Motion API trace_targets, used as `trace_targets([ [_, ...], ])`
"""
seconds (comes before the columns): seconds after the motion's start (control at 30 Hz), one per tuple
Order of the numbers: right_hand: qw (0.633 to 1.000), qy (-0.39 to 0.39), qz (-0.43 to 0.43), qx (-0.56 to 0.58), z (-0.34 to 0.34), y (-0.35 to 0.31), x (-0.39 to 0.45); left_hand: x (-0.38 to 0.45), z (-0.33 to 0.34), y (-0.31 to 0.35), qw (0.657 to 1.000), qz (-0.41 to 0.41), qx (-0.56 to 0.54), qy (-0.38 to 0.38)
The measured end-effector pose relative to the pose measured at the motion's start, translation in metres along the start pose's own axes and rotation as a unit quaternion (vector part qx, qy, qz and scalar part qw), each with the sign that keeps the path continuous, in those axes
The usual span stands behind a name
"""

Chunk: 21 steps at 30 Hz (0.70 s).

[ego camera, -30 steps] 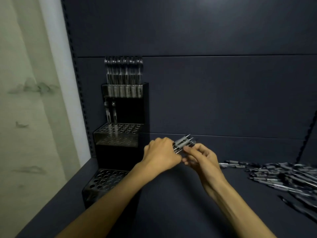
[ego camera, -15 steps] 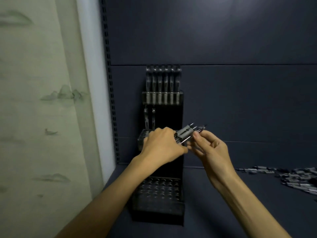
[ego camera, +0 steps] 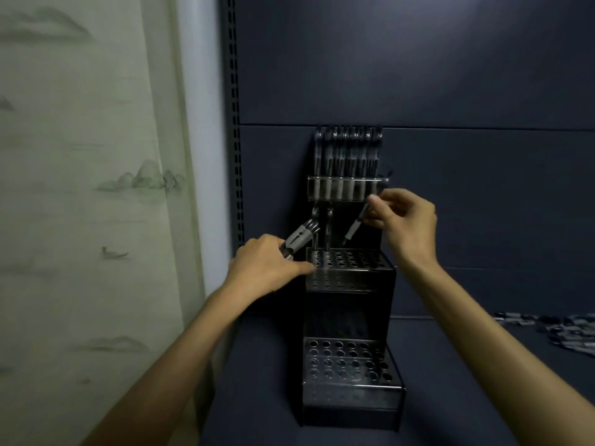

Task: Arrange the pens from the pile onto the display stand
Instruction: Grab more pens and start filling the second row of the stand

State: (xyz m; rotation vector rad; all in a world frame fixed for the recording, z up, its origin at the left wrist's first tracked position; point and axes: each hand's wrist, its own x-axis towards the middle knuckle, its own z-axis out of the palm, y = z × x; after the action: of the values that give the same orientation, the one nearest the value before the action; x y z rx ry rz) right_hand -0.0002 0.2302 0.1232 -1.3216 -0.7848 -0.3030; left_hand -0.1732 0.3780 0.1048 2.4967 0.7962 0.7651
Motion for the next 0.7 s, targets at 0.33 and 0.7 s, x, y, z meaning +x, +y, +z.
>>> trace_targets([
  [0.33, 0.984, -0.077, -0.069, -0.144, 0.023, 0.014, 0.005, -0.003, 0.006, -0.004, 0.998, 0.023, -0.06, -0.02],
  [0.7, 0.957, -0.127, -0.06, -0.253, 0.024, 0.018, 0.003, 0.002, 0.013, 0.003, 0.998, 0.027, -0.059, 0.004],
])
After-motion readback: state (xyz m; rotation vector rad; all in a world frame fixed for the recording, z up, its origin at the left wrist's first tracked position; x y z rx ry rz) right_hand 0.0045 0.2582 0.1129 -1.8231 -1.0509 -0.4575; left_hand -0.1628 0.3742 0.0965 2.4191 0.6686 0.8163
